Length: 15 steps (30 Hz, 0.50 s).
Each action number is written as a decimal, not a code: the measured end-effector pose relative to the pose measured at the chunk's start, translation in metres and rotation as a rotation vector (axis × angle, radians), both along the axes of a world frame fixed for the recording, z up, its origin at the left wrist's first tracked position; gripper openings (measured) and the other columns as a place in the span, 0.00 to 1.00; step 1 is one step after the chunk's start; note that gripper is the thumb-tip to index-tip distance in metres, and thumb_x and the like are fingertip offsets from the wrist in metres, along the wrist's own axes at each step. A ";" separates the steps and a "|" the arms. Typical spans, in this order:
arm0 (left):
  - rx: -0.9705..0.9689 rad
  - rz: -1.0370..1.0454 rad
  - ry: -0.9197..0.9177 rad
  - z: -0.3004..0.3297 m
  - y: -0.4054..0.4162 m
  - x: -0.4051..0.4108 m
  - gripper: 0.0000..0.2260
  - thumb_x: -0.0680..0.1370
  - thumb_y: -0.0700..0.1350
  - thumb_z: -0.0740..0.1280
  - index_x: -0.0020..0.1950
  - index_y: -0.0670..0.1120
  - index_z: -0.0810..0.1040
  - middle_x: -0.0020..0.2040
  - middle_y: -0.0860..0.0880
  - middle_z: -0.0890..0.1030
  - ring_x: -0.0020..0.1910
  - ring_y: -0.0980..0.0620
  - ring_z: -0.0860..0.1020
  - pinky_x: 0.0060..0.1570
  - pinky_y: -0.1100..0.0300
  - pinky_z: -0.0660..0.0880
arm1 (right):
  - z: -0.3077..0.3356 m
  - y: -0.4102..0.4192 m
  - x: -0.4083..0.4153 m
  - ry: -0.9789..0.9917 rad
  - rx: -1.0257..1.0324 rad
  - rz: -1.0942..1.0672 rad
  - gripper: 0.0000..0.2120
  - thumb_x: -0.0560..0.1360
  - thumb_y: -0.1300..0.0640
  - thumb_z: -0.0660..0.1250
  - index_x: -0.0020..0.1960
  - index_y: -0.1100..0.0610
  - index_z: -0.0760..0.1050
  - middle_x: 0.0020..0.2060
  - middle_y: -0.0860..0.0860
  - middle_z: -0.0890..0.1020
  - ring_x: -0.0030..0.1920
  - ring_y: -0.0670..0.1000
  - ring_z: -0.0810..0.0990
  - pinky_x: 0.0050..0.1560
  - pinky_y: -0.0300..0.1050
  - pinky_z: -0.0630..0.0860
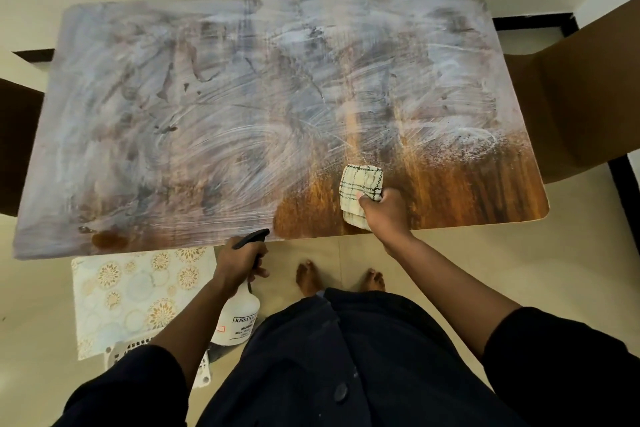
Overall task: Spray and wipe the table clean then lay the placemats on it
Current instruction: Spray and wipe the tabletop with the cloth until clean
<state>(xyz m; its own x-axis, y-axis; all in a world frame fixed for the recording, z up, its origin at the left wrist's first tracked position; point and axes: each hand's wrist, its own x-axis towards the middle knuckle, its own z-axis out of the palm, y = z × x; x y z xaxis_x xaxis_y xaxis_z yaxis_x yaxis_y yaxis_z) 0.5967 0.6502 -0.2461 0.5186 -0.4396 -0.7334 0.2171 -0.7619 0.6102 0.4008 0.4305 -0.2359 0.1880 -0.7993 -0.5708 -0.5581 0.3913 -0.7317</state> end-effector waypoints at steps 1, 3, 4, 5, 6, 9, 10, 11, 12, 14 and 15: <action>-0.002 0.013 0.010 0.000 0.002 0.004 0.05 0.74 0.38 0.68 0.41 0.35 0.78 0.36 0.33 0.77 0.30 0.37 0.84 0.24 0.59 0.66 | 0.001 0.002 0.005 0.018 -0.017 0.017 0.12 0.76 0.50 0.71 0.55 0.56 0.82 0.48 0.50 0.87 0.44 0.52 0.86 0.47 0.57 0.85; -0.021 0.023 0.041 0.000 0.005 0.011 0.05 0.78 0.34 0.66 0.50 0.37 0.82 0.39 0.33 0.79 0.31 0.37 0.84 0.23 0.60 0.66 | 0.002 0.005 0.014 0.064 -0.064 0.055 0.13 0.76 0.49 0.70 0.55 0.56 0.82 0.48 0.50 0.86 0.45 0.52 0.86 0.47 0.58 0.85; -0.037 0.023 0.049 0.000 0.006 0.015 0.09 0.78 0.33 0.66 0.56 0.39 0.83 0.39 0.34 0.80 0.31 0.37 0.84 0.22 0.60 0.67 | 0.005 0.006 0.019 0.093 -0.104 0.081 0.13 0.77 0.48 0.70 0.55 0.56 0.82 0.48 0.51 0.86 0.46 0.53 0.85 0.48 0.58 0.84; -0.057 0.022 0.058 0.000 0.007 0.019 0.13 0.79 0.33 0.66 0.61 0.41 0.82 0.38 0.36 0.80 0.32 0.37 0.85 0.22 0.60 0.67 | 0.009 0.007 0.024 0.121 -0.150 0.114 0.12 0.77 0.49 0.69 0.55 0.55 0.81 0.49 0.51 0.86 0.47 0.54 0.85 0.48 0.57 0.84; -0.078 0.018 0.062 0.002 0.008 0.023 0.16 0.79 0.33 0.66 0.65 0.42 0.82 0.37 0.37 0.80 0.32 0.37 0.85 0.22 0.60 0.68 | 0.014 0.008 0.028 0.152 -0.214 0.157 0.11 0.79 0.50 0.69 0.56 0.55 0.81 0.50 0.52 0.86 0.48 0.55 0.85 0.49 0.56 0.83; -0.148 0.026 0.081 0.008 0.005 0.031 0.19 0.78 0.32 0.67 0.68 0.41 0.81 0.37 0.44 0.83 0.32 0.37 0.84 0.23 0.58 0.69 | 0.025 0.007 0.036 0.260 -0.457 0.322 0.11 0.80 0.55 0.67 0.61 0.54 0.79 0.51 0.52 0.85 0.47 0.56 0.84 0.41 0.45 0.78; -0.164 0.030 0.086 0.011 0.003 0.034 0.18 0.78 0.32 0.67 0.68 0.39 0.81 0.38 0.45 0.83 0.32 0.37 0.84 0.23 0.58 0.69 | 0.027 0.007 0.038 0.273 -0.530 0.365 0.13 0.79 0.58 0.67 0.64 0.53 0.79 0.49 0.51 0.85 0.46 0.55 0.84 0.36 0.43 0.75; -0.175 0.029 0.090 0.013 0.001 0.035 0.16 0.78 0.32 0.67 0.66 0.38 0.81 0.39 0.45 0.83 0.33 0.37 0.84 0.23 0.58 0.68 | 0.029 0.007 0.040 0.279 -0.587 0.396 0.16 0.78 0.60 0.66 0.65 0.51 0.78 0.48 0.50 0.85 0.44 0.54 0.83 0.33 0.41 0.72; -0.176 0.018 0.091 0.014 -0.002 0.036 0.14 0.78 0.32 0.68 0.63 0.39 0.81 0.40 0.44 0.82 0.33 0.37 0.84 0.23 0.58 0.68 | 0.027 0.007 0.042 0.290 -0.637 0.421 0.19 0.77 0.62 0.66 0.66 0.50 0.78 0.48 0.49 0.84 0.44 0.53 0.82 0.32 0.40 0.71; -0.180 -0.004 0.085 0.017 -0.006 0.036 0.08 0.78 0.31 0.69 0.54 0.39 0.81 0.41 0.42 0.82 0.33 0.37 0.84 0.22 0.58 0.68 | 0.018 0.008 0.044 0.346 -0.699 0.515 0.24 0.75 0.65 0.65 0.69 0.51 0.76 0.56 0.50 0.84 0.53 0.55 0.82 0.42 0.46 0.79; -0.181 -0.009 0.080 0.017 -0.007 0.036 0.06 0.77 0.31 0.69 0.52 0.38 0.80 0.41 0.41 0.82 0.33 0.37 0.84 0.22 0.58 0.68 | 0.009 0.009 0.045 0.383 -0.688 0.591 0.26 0.74 0.66 0.65 0.71 0.52 0.75 0.63 0.51 0.82 0.61 0.55 0.80 0.53 0.50 0.80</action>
